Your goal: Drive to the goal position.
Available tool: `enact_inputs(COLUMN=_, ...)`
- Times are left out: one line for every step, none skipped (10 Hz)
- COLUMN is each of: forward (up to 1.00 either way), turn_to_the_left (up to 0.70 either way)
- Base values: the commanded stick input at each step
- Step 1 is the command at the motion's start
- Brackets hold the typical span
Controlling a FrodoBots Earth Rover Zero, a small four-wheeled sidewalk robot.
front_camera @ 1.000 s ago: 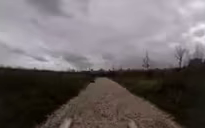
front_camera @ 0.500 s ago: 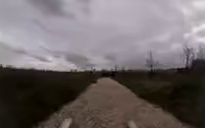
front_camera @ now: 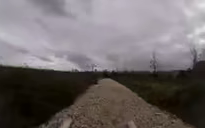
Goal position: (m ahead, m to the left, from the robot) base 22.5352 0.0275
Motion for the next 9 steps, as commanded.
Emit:
enact_inputs(forward=0.7, turn_to_the_left=0.0)
enact_inputs(forward=0.7, turn_to_the_left=0.0)
enact_inputs(forward=0.7, turn_to_the_left=0.0)
enact_inputs(forward=0.7, turn_to_the_left=0.0)
enact_inputs(forward=0.7, turn_to_the_left=0.0)
enact_inputs(forward=0.7, turn_to_the_left=0.0)
enact_inputs(forward=0.7, turn_to_the_left=0.0)
enact_inputs(forward=0.7, turn_to_the_left=0.0)
enact_inputs(forward=0.7, turn_to_the_left=0.0)
